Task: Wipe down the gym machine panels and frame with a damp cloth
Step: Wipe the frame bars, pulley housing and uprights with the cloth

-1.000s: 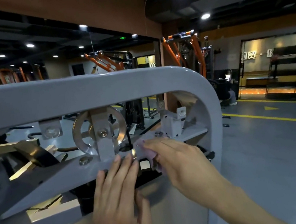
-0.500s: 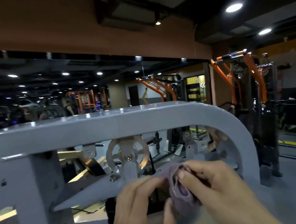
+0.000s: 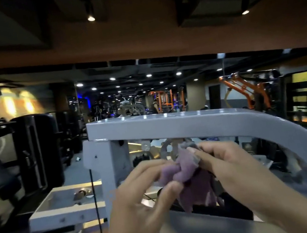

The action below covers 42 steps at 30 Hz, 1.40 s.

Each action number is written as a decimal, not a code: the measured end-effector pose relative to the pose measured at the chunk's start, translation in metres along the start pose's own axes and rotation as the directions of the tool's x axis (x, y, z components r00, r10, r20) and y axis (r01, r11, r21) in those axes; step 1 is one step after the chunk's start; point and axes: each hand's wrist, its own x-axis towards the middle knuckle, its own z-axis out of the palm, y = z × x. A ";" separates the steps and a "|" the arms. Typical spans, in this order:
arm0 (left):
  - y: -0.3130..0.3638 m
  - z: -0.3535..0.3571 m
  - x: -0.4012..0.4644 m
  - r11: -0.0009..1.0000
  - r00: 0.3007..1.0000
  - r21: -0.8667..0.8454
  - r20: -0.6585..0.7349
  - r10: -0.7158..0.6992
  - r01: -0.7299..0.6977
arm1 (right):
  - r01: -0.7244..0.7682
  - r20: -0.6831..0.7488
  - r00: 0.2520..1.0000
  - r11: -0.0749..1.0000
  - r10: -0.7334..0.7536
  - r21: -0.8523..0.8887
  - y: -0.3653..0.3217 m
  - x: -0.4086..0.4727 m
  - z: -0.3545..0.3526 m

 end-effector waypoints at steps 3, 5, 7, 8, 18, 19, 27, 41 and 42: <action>-0.009 -0.022 0.015 0.970 0.984 -0.168 0.000 -0.178 0.175 | -0.075 0.079 0.994 0.997 0.077 -0.020 0.003 0.012 0.002; -0.017 -0.036 0.027 0.944 0.972 -0.236 0.017 -0.234 0.232 | -0.132 0.148 0.981 0.991 0.127 0.025 0.005 0.020 0.006; -0.018 -0.048 0.040 0.929 0.961 -0.249 0.043 -0.272 0.275 | -0.166 0.239 0.961 0.982 0.142 0.087 0.008 0.027 0.011; -0.021 -0.054 0.047 0.923 0.956 -0.252 0.058 -0.286 0.292 | -0.172 0.276 0.951 0.979 0.135 0.111 0.010 0.031 0.015; -0.078 -0.115 0.080 0.845 0.928 -0.389 0.221 -0.300 0.366 | 0.033 0.066 0.997 0.995 -0.040 0.092 -0.004 0.087 0.098; -0.085 -0.124 0.082 0.831 0.919 -0.403 0.247 -0.306 0.385 | 0.021 0.026 0.999 0.996 -0.024 0.083 -0.006 0.092 0.103; -0.150 -0.167 0.071 0.682 0.886 -0.592 0.423 -0.191 0.430 | -0.071 -0.043 0.997 0.997 0.070 -0.007 -0.011 0.125 0.142; -0.202 -0.187 0.060 0.949 0.903 0.078 0.340 0.263 -0.306 | -0.150 0.017 0.983 0.862 0.181 -0.484 -0.017 0.121 0.181; -0.201 -0.187 0.062 0.941 0.900 0.097 0.338 0.274 -0.323 | -0.139 0.023 0.983 0.823 0.181 -0.550 -0.016 0.120 0.186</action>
